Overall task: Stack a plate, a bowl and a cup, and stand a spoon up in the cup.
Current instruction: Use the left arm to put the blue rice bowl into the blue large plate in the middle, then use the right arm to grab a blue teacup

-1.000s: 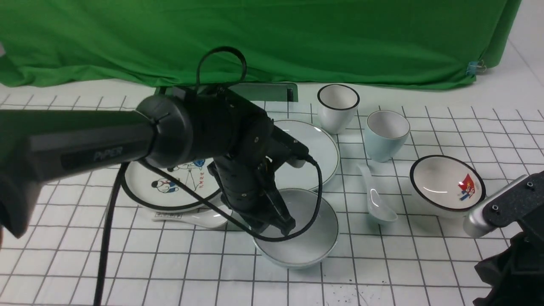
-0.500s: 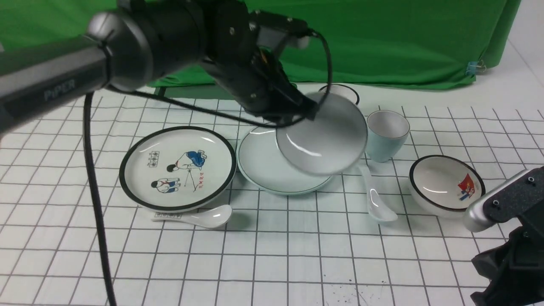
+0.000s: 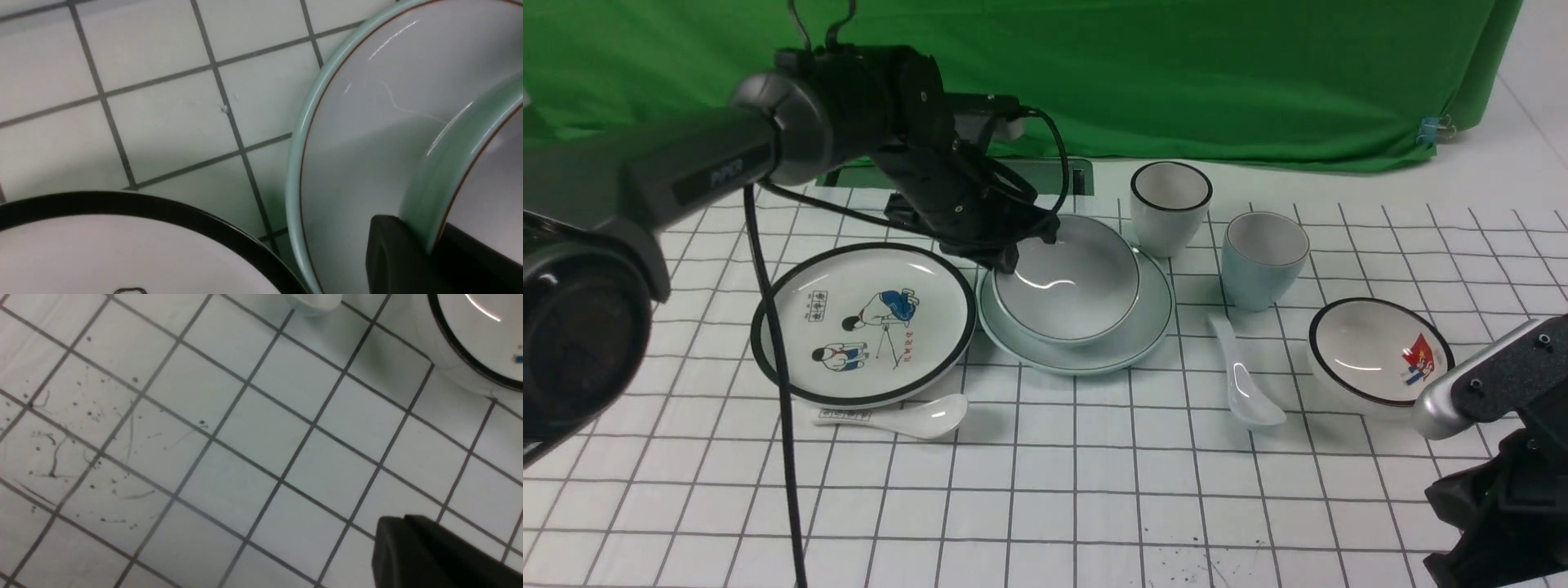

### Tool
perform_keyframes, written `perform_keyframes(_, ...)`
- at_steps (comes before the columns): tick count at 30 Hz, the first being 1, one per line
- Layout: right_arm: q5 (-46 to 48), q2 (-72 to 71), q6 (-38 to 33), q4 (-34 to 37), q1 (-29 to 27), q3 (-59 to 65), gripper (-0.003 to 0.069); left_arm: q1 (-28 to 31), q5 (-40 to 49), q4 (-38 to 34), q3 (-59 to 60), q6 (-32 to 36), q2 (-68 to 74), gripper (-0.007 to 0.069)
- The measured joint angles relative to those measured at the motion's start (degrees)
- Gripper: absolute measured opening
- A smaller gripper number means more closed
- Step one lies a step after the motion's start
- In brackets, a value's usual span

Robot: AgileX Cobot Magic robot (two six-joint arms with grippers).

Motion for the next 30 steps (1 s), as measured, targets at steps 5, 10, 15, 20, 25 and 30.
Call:
perform_keyframes(5, -0.43, 0.0, 0.0, 0.0, 0.0, 0.0, 0.0043, -0.33, 0.1, 0.06, 0.0, 0.0, 0.44, -0.0003)
perform_keyframes(10, -1.11, 0.0, 0.0, 0.0, 0.0, 0.0, 0.0043, -0.33, -0.39, -0.06, -0.06, -0.02, 0.67, 0.0073)
perform_keyframes(15, -1.11, 0.0, 0.0, 0.0, 0.0, 0.0, 0.0045, -0.33, -2.57, -0.5, -0.14, -0.39, 1.16, 0.0205)
perform_keyframes(20, 2.92, 0.63, 3.69, 0.02, 0.0, -1.79, 0.0057, -0.33, -0.76, 0.05, -1.93, -1.54, -0.04, 0.0351)
perform_keyframes(25, 7.44, 7.31, 4.28, 3.03, -0.78, -11.09, 0.0165, -0.39, 2.67, 5.44, -2.76, -1.54, -8.04, 0.0402)
perform_keyframes(30, 6.17, 19.93, 0.47, 4.47, -2.15, -25.91, 0.0366, -0.33, 4.77, 2.19, -1.65, 2.22, -20.07, 0.0272)
